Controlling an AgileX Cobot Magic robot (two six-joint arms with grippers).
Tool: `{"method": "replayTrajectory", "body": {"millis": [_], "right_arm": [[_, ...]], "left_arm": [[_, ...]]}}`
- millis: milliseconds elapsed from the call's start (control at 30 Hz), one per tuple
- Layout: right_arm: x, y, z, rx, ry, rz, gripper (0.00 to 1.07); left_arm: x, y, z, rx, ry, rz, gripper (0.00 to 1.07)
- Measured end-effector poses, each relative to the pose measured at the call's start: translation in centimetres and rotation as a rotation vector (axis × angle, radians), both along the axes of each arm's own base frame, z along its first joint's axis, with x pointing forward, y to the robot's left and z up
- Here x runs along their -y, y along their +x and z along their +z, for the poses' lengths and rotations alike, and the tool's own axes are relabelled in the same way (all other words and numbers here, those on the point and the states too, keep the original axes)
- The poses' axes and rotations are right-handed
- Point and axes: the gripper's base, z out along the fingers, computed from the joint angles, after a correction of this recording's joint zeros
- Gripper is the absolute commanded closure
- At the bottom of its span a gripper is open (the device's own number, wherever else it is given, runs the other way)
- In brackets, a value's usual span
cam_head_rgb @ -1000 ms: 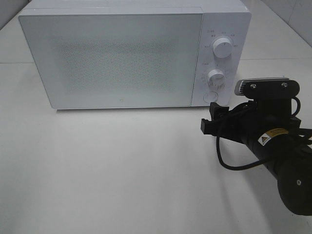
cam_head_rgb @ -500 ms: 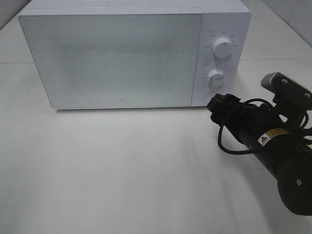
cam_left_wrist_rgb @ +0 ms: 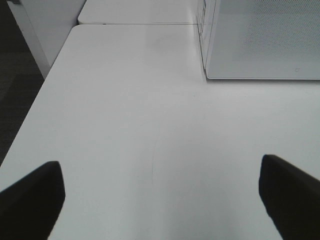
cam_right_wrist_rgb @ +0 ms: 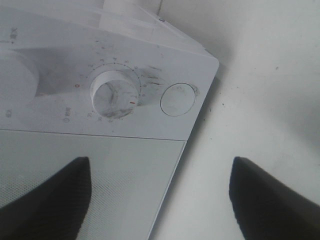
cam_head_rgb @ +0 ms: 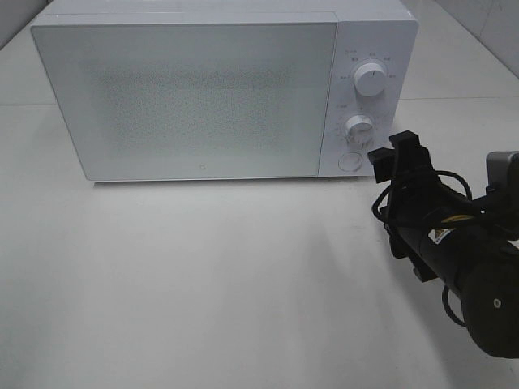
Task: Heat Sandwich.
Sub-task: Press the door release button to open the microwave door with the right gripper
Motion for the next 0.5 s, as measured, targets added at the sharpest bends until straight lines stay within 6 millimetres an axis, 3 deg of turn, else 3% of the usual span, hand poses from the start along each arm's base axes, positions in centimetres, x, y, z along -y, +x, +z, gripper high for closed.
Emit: {"method": "replayTrajectory", "body": {"millis": [133,267,400,433,467,500], "right_arm": [[-0.02,-0.07,-0.17,-0.025,0.057,-0.02,0.35],[-0.04,-0.15,-0.38,-0.053,0.089,-0.03,0.46],[-0.04,-0.16,-0.39,-0.058,0.116,-0.041,0.77],[-0.04,-0.16,-0.39,-0.058,0.116,-0.041,0.77],[-0.04,-0.16,-0.39,-0.059,0.122,-0.043,0.92],[-0.04,-0.16,-0.39,-0.059,0.129,-0.046,0.99]], "left_arm": [[0.0,0.0,0.0,0.0,0.0,0.0,0.05],[0.0,0.0,0.0,0.0,0.0,0.0,0.05],[0.0,0.0,0.0,0.0,0.0,0.0,0.05],[0.0,0.0,0.0,0.0,0.0,0.0,0.05],[0.0,0.0,0.0,0.0,0.0,0.0,0.05],[0.0,0.0,0.0,0.0,0.0,0.0,0.05]]}}
